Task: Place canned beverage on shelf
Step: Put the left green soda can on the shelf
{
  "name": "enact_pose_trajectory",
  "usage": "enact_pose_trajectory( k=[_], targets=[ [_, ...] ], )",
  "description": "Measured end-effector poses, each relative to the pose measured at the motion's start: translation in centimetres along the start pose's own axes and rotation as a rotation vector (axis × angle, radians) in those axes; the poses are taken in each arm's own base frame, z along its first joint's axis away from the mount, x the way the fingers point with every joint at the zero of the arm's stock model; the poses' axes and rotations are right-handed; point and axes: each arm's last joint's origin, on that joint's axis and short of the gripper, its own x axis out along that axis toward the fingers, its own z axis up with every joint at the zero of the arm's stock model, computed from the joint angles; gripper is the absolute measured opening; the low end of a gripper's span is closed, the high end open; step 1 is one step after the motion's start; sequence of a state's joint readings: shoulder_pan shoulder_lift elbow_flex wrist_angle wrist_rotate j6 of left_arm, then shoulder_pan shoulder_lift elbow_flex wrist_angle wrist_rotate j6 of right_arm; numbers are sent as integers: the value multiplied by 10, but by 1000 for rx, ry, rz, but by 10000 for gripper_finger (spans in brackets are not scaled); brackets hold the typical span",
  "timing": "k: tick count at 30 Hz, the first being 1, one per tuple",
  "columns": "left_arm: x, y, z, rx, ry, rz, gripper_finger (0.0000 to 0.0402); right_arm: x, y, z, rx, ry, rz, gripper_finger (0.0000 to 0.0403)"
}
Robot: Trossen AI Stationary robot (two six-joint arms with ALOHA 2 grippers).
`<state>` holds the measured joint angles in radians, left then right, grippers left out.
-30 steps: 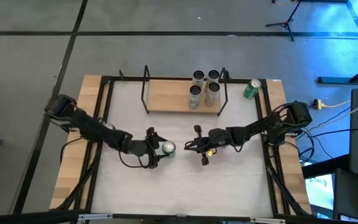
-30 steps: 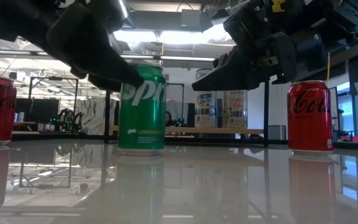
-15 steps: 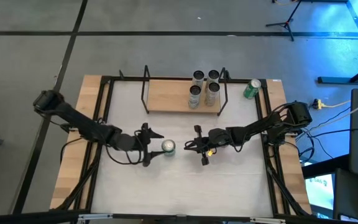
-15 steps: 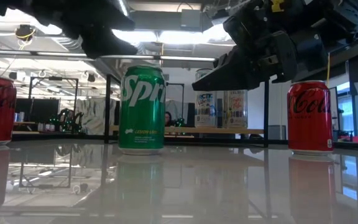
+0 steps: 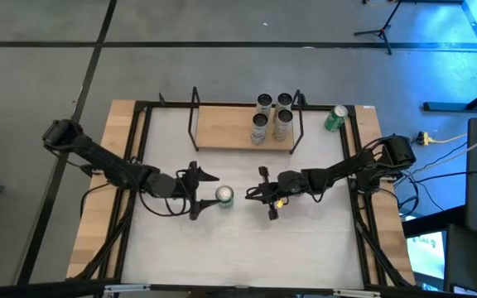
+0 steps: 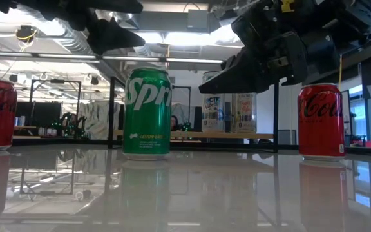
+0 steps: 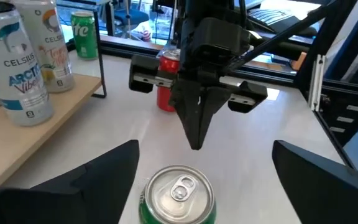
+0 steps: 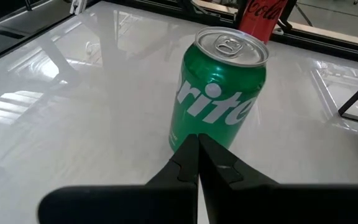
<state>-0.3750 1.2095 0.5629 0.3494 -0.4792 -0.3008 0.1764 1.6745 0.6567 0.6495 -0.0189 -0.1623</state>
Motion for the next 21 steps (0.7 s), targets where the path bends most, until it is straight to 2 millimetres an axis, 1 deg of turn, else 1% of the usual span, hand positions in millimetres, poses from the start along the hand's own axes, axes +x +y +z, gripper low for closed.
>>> enact_pose_trajectory(
  k=[3,6,8,11,16,19,21],
  targets=[
    [1,2,1,2,-1,7,384,0,0,0,0,0,0,5],
    [1,1,0,55,17,-62,397,0,0,0,0,0,0,5],
    [1,-1,0,59,23,-104,397,0,0,0,0,0,0,5],
    [1,-3,0,36,19,-117,396,0,0,0,0,0,0,5],
    [7,-2,1,-24,2,-83,396,0,0,0,0,0,0,5],
    [12,-4,-1,-31,44,-57,396,0,0,1,0,-7,-1,5],
    [17,-7,3,-22,77,-23,396,0,0,1,0,-7,-2,5]
  ],
)
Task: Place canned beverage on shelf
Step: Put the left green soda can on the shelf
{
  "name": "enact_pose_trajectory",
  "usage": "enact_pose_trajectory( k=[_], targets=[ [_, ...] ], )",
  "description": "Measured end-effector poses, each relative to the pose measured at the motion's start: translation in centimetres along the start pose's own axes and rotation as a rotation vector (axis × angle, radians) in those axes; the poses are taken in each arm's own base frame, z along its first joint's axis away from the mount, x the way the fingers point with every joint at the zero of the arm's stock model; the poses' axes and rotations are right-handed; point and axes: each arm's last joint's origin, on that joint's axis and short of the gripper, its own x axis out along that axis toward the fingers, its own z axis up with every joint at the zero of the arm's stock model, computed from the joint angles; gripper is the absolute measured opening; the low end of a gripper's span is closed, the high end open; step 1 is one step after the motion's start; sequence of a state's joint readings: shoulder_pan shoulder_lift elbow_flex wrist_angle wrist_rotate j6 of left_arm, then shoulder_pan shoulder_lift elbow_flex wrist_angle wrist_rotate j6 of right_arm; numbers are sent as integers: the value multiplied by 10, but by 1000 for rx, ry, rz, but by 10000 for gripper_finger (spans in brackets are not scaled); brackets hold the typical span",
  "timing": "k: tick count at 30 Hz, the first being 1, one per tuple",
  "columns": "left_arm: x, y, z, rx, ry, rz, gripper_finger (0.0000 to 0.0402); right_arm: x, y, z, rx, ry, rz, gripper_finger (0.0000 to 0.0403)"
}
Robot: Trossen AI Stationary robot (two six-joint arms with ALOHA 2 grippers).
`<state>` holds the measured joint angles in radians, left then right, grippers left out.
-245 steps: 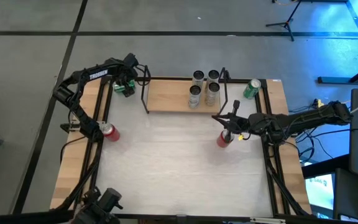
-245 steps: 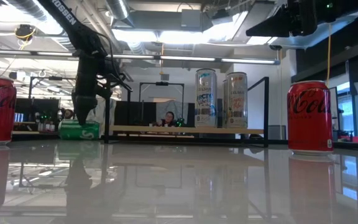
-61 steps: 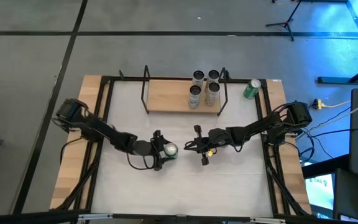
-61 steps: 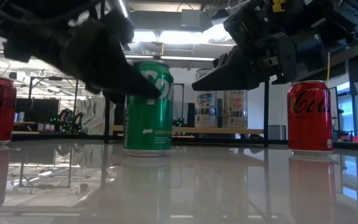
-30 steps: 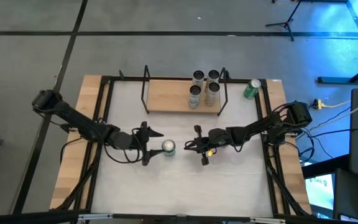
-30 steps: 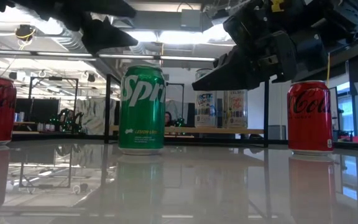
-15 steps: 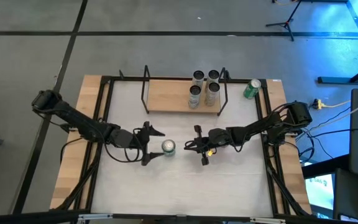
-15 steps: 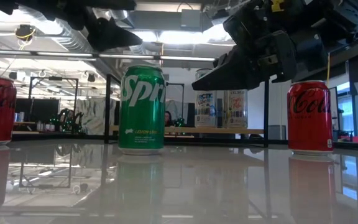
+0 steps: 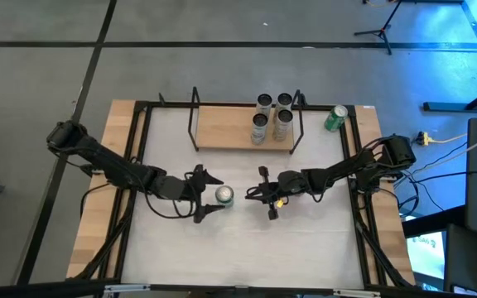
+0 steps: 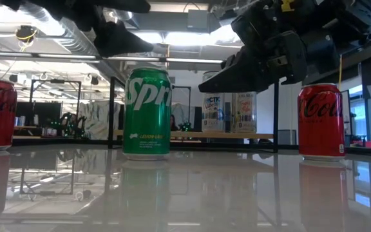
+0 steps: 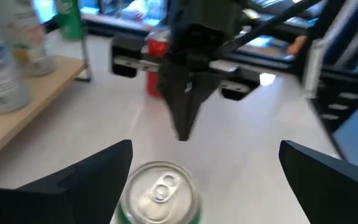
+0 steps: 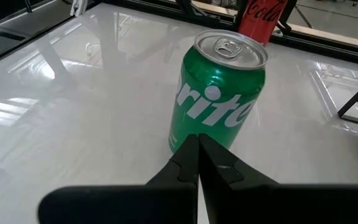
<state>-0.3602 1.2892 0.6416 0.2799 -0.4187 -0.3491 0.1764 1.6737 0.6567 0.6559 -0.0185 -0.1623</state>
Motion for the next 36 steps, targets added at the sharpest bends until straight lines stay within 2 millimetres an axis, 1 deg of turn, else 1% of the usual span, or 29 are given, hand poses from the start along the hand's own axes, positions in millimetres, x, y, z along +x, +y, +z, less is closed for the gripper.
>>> enact_pose_trajectory(
  k=[3,5,8,10,15,22,32,36],
  targets=[
    [7,-8,12,6,60,87,396,0,0,0,0,0,0,5],
    [13,-12,15,20,120,140,396,0,0,0,-1,1,0,5],
    [22,-20,21,-3,165,165,396,0,0,0,0,3,0,5],
    [29,-23,22,-24,194,184,396,0,0,0,0,5,1,5],
    [39,-25,19,-56,232,267,396,0,0,-1,0,14,2,5],
    [36,-17,11,-89,280,375,396,0,0,-2,0,19,3,5],
    [36,-17,8,-101,305,357,395,0,0,-2,0,18,3,5],
    [44,-16,1,-96,328,367,395,0,0,-2,0,18,3,5]
  ],
)
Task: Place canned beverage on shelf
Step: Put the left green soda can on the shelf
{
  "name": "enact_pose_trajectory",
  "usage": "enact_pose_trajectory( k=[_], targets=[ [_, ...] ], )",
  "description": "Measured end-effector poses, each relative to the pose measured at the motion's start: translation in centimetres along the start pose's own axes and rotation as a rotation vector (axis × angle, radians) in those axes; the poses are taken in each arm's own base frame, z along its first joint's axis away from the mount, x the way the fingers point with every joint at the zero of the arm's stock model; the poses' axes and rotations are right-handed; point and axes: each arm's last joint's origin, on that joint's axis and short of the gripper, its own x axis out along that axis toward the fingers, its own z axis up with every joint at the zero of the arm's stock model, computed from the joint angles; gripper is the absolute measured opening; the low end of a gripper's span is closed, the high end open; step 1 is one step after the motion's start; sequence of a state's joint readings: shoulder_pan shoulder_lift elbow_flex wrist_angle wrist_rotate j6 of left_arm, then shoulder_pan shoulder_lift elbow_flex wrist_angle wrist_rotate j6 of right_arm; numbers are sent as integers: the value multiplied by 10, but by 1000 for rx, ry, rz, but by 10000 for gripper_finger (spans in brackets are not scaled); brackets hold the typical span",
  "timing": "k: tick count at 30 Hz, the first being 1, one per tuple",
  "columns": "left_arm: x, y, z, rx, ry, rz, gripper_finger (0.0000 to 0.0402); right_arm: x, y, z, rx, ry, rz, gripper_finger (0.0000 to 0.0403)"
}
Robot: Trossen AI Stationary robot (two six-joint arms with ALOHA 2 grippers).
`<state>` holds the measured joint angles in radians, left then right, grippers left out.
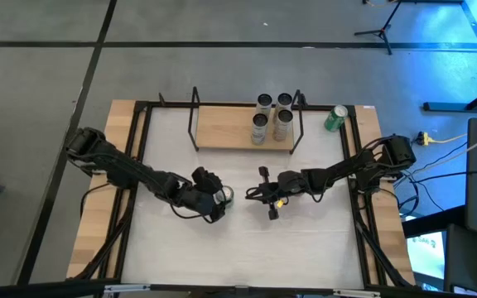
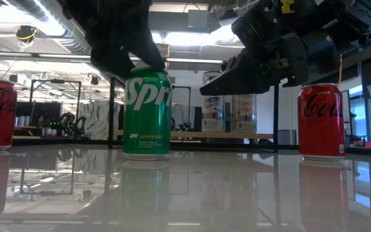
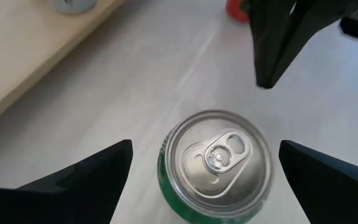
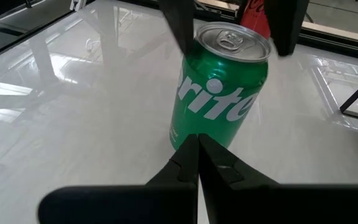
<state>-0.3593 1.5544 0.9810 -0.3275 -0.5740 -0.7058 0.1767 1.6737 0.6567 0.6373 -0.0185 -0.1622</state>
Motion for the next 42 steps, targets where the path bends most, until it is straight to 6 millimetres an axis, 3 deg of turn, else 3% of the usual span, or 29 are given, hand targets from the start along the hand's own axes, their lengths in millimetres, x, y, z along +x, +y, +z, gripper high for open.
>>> enact_pose_trajectory(
  k=[8,18,25,30,35,42],
  targets=[
    [15,-1,-4,-6,43,-16,388,0,0,0,0,3,0,5],
    [18,2,-1,57,69,-46,279,0,0,0,0,3,0,5],
    [16,3,12,164,103,-99,275,-7,5,8,-8,-2,6,5],
    [-4,-3,53,254,78,-105,275,-29,22,29,-38,-7,1,5],
    [-19,7,96,339,53,-61,275,-64,38,50,-68,0,-34,5],
    [-18,48,149,406,-13,18,279,-109,55,61,-21,48,-106,5]
  ],
)
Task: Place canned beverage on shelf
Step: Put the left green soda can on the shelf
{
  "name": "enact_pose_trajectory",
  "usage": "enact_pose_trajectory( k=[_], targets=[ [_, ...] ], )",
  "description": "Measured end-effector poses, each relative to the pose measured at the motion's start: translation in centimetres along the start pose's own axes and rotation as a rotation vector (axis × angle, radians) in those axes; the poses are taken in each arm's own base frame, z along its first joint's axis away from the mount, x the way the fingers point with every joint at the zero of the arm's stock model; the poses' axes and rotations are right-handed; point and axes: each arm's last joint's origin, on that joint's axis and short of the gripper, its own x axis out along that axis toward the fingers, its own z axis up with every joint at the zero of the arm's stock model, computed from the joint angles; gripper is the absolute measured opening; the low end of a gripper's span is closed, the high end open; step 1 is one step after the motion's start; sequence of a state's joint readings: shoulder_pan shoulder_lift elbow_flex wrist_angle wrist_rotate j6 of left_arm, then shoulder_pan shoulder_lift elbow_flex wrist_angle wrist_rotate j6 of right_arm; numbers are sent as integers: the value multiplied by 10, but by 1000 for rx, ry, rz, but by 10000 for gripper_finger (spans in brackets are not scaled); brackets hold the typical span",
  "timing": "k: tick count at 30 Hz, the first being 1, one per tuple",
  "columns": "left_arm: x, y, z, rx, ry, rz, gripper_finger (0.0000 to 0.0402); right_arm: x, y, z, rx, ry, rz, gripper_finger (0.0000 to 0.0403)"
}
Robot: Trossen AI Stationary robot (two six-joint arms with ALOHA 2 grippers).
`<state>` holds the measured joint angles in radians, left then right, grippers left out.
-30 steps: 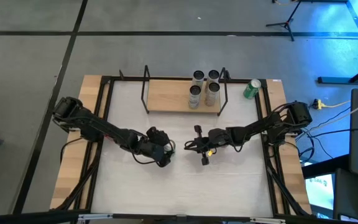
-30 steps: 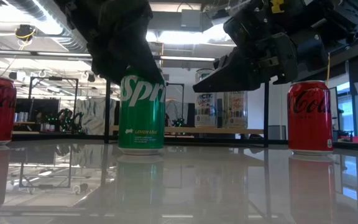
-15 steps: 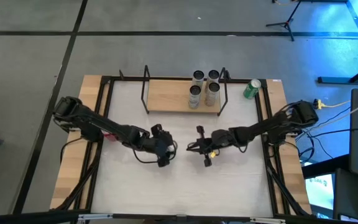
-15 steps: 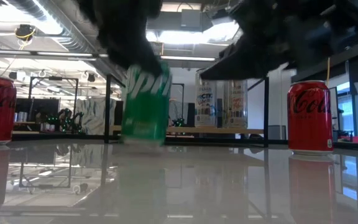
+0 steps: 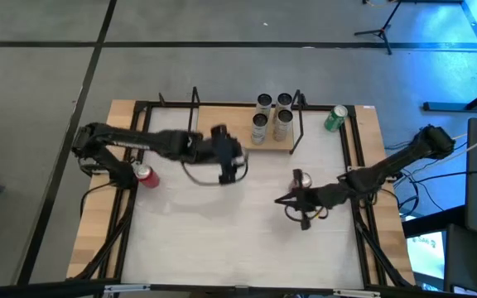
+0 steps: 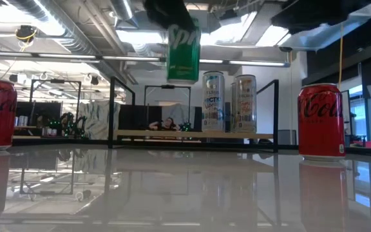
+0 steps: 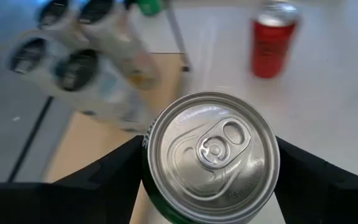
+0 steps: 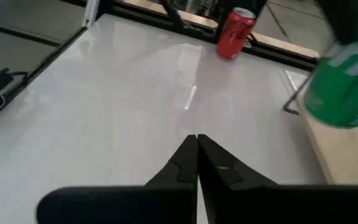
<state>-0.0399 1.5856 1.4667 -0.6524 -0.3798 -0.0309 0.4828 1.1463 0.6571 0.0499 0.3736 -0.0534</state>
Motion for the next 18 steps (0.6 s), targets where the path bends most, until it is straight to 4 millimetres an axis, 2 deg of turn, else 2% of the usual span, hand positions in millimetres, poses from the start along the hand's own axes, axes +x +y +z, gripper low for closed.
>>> enact_pose_trajectory(
  k=[5,11,15,18],
  targets=[
    [18,56,-1,4,28,33,281,-10,10,-2,-1,29,-63,5],
    [47,120,-16,-24,50,11,283,-11,10,-5,-11,50,-83,5],
    [67,151,-25,-33,23,-40,283,-11,10,-6,-18,62,-98,5],
    [89,166,-36,-35,46,-74,283,-11,9,-6,-25,66,-138,5]
  ],
)
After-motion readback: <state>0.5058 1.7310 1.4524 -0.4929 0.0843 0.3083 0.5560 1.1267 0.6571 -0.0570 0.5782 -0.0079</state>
